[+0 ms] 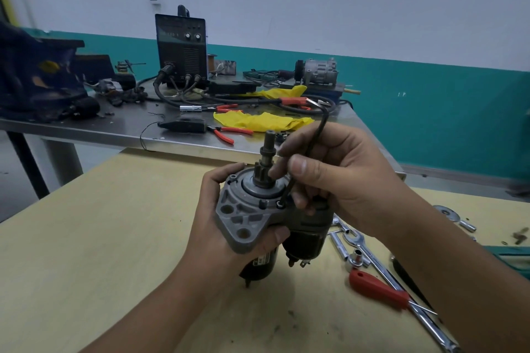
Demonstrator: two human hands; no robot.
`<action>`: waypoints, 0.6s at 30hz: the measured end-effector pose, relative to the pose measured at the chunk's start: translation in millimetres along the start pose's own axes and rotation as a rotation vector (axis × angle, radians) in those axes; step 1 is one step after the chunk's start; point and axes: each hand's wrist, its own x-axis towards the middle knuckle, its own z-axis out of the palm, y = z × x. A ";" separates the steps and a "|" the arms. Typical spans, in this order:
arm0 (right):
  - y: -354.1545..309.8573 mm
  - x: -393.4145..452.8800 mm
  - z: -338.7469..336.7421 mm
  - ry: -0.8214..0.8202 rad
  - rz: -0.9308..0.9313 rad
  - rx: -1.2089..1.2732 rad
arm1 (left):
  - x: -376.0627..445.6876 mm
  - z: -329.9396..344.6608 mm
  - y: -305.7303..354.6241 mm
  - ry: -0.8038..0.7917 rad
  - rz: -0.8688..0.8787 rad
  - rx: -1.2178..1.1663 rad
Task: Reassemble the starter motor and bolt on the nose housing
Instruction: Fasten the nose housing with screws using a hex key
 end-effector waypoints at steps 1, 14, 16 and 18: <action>-0.3 -0.1 -0.4 -0.010 0.003 0.019 | -0.4 -0.2 0.3 0.004 0.001 0.006; 4.4 0.0 2.7 0.095 -0.019 -0.036 | 1.7 0.6 -1.8 -0.035 -0.013 0.015; 2.4 -0.5 0.1 0.043 0.000 -0.019 | 0.9 0.9 -1.2 -0.032 -0.014 0.010; 0.9 -0.8 -2.6 -0.009 0.014 0.017 | 0.2 0.4 -0.9 -0.027 -0.015 0.005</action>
